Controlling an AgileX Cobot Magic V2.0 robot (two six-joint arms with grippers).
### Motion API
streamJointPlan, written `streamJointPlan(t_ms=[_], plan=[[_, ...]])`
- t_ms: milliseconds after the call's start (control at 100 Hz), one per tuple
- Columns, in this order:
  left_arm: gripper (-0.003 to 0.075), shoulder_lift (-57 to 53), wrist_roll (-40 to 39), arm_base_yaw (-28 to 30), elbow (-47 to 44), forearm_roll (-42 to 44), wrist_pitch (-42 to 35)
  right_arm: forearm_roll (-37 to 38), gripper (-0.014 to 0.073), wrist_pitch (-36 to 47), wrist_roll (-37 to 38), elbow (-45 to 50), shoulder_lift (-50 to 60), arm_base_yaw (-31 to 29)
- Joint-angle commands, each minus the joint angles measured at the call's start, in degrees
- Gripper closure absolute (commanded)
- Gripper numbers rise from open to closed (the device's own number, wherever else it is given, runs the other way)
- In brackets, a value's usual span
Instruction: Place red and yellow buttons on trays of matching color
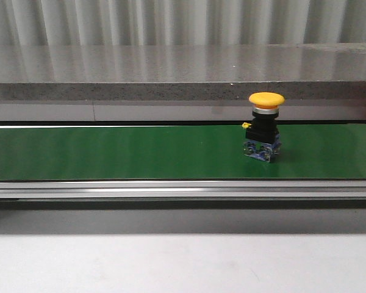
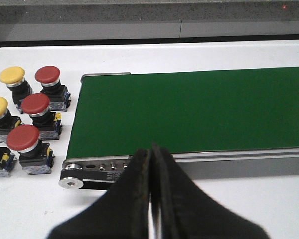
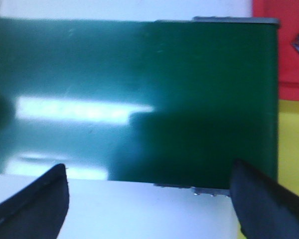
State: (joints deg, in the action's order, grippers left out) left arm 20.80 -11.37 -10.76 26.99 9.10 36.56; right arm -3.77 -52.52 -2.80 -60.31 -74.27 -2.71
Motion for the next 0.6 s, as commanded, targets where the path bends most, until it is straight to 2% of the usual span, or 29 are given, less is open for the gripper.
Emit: streamJointPlan(t_ms=[0, 320, 590], plan=[[0.074, 0.4, 0.0, -0.4, 1.5, 0.1, -3.7, -0.8, -0.0052, 0.4, -3.8, -1.4, 1.6, 3.3], [0.074, 0.4, 0.0, -0.4, 1.5, 0.1, -3.7, -5.0, -0.0052, -0.9, -11.3, -1.4, -4.3, 12.4], [0.074, 0.4, 0.0, -0.4, 1.5, 0.1, -3.7, -9.4, -0.0052, 9.6, -13.0, -1.4, -8.6, 14.3]])
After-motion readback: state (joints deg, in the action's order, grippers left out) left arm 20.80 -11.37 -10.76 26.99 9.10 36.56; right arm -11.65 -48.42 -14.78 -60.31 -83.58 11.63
